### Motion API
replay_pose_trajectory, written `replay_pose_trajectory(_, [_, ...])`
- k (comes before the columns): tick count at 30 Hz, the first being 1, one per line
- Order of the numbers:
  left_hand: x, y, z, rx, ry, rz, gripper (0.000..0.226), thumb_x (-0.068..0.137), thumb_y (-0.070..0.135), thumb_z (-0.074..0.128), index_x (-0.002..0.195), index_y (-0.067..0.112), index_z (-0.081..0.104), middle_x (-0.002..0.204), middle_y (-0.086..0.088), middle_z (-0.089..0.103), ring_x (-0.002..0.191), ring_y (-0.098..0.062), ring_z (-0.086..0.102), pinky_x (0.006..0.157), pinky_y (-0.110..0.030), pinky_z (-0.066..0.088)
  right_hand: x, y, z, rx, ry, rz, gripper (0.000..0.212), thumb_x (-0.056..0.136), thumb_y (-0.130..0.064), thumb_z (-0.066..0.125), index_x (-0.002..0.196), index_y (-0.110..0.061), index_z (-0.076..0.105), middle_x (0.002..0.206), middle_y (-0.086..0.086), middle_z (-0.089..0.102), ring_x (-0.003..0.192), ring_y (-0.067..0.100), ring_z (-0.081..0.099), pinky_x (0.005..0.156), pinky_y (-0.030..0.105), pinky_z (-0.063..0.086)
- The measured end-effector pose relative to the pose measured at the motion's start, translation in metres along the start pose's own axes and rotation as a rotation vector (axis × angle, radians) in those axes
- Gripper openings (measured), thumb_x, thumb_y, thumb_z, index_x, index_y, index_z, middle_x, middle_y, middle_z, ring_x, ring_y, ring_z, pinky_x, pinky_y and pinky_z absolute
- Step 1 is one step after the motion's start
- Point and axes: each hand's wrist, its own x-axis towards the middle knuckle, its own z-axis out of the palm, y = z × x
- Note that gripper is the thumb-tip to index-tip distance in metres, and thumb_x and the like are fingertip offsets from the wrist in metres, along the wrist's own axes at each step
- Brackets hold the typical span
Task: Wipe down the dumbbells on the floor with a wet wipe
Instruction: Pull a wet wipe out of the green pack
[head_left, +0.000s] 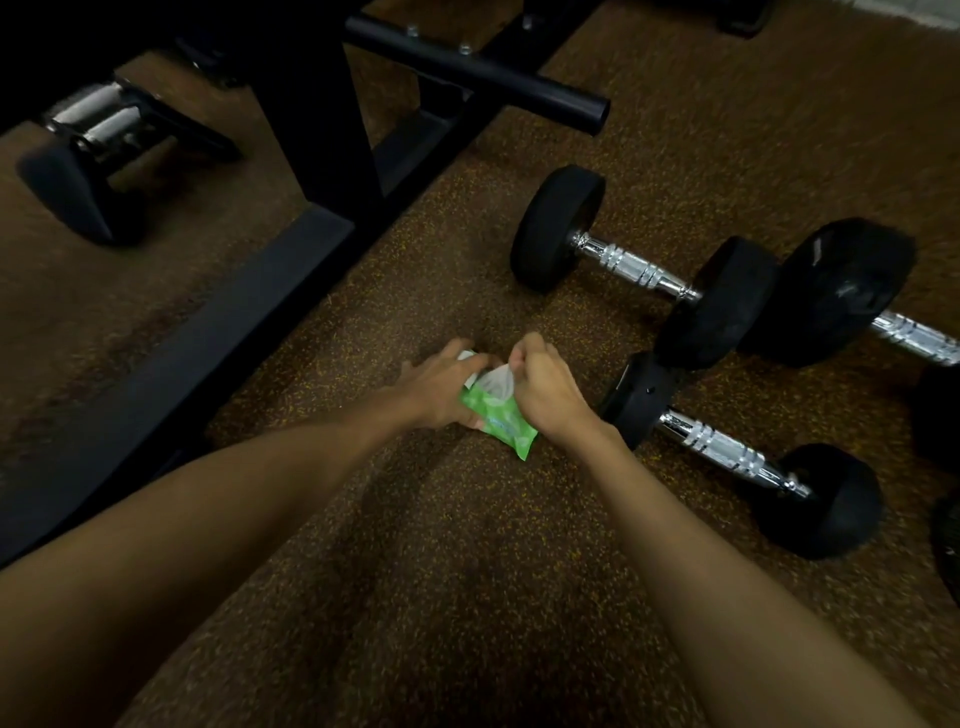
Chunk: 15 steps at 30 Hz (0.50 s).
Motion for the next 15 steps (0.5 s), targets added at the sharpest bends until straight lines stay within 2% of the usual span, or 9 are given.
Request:
replay_pose_trajectory(2, [0.0, -0.001, 0.0, 0.003, 0.004, 0.006, 0.084, 0.075, 0.043, 0.074, 0.145, 0.033, 0.026, 0.153, -0.001, 0.013, 0.136, -0.031, 0.029, 0.104, -0.062, 0.027, -0.001, 0.003, 0.001, 0.067, 0.032, 0.016, 0.009, 0.094, -0.012, 0.044, 0.101, -0.015, 0.048, 0.113, 0.011, 0.053, 0.103, 0.026, 0.053, 0.083, 0.037, 0.043])
replay_pose_trajectory(4, [0.001, -0.002, 0.001, 0.008, 0.004, 0.012, 0.085, 0.075, 0.042, 0.074, 0.145, 0.032, 0.026, 0.153, -0.002, 0.013, 0.136, -0.032, 0.03, 0.105, -0.06, 0.029, 0.0, 0.003, 0.002, 0.102, 0.014, 0.045, 0.024, 0.092, -0.025, 0.054, 0.114, -0.015, 0.052, 0.118, 0.01, 0.053, 0.109, 0.024, 0.053, 0.091, 0.041, 0.045])
replay_pose_trajectory(6, [0.003, -0.003, 0.002, -0.008, 0.004, 0.021, 0.086, 0.074, 0.042, 0.075, 0.145, 0.033, 0.027, 0.152, -0.002, 0.014, 0.135, -0.032, 0.031, 0.104, -0.06, 0.03, 0.002, 0.003, 0.003, 0.02, -0.04, 0.064, 0.038, 0.086, -0.034, 0.063, 0.119, -0.017, 0.055, 0.121, 0.01, 0.053, 0.111, 0.025, 0.052, 0.095, 0.045, 0.045])
replay_pose_trajectory(7, [0.003, -0.004, 0.003, -0.014, 0.004, 0.026, 0.085, 0.074, 0.042, 0.075, 0.144, 0.033, 0.027, 0.152, -0.002, 0.015, 0.135, -0.032, 0.031, 0.103, -0.06, 0.031, 0.003, 0.004, 0.004, -0.039, -0.052, 0.06, 0.036, 0.084, -0.035, 0.065, 0.115, -0.017, 0.06, 0.118, 0.011, 0.054, 0.109, 0.026, 0.054, 0.094, 0.045, 0.046])
replay_pose_trajectory(9, [0.003, -0.005, 0.003, -0.017, 0.004, 0.033, 0.085, 0.073, 0.043, 0.075, 0.143, 0.034, 0.028, 0.151, -0.002, 0.016, 0.134, -0.032, 0.032, 0.102, -0.06, 0.032, 0.005, 0.003, 0.002, -0.065, -0.042, 0.039, 0.021, 0.084, -0.031, 0.067, 0.099, -0.017, 0.067, 0.109, 0.011, 0.058, 0.1, 0.025, 0.058, 0.084, 0.038, 0.049])
replay_pose_trajectory(11, [0.003, -0.005, 0.003, -0.015, 0.004, 0.029, 0.085, 0.073, 0.043, 0.075, 0.143, 0.034, 0.028, 0.151, -0.002, 0.016, 0.134, -0.032, 0.032, 0.103, -0.061, 0.032, 0.004, -0.001, -0.006, -0.023, -0.048, 0.021, 0.013, 0.084, -0.027, 0.067, 0.09, -0.016, 0.068, 0.099, 0.008, 0.062, 0.089, 0.019, 0.059, 0.07, 0.028, 0.045])
replay_pose_trajectory(15, [0.002, -0.003, 0.002, 0.002, -0.012, 0.003, 0.086, 0.075, 0.044, 0.073, 0.145, 0.03, 0.025, 0.151, -0.003, 0.015, 0.134, -0.032, 0.031, 0.104, -0.06, 0.03, 0.004, -0.013, -0.028, 0.052, -0.059, 0.006, 0.014, 0.087, -0.024, 0.062, 0.094, -0.012, 0.067, 0.09, 0.003, 0.061, 0.084, 0.013, 0.056, 0.06, 0.022, 0.038])
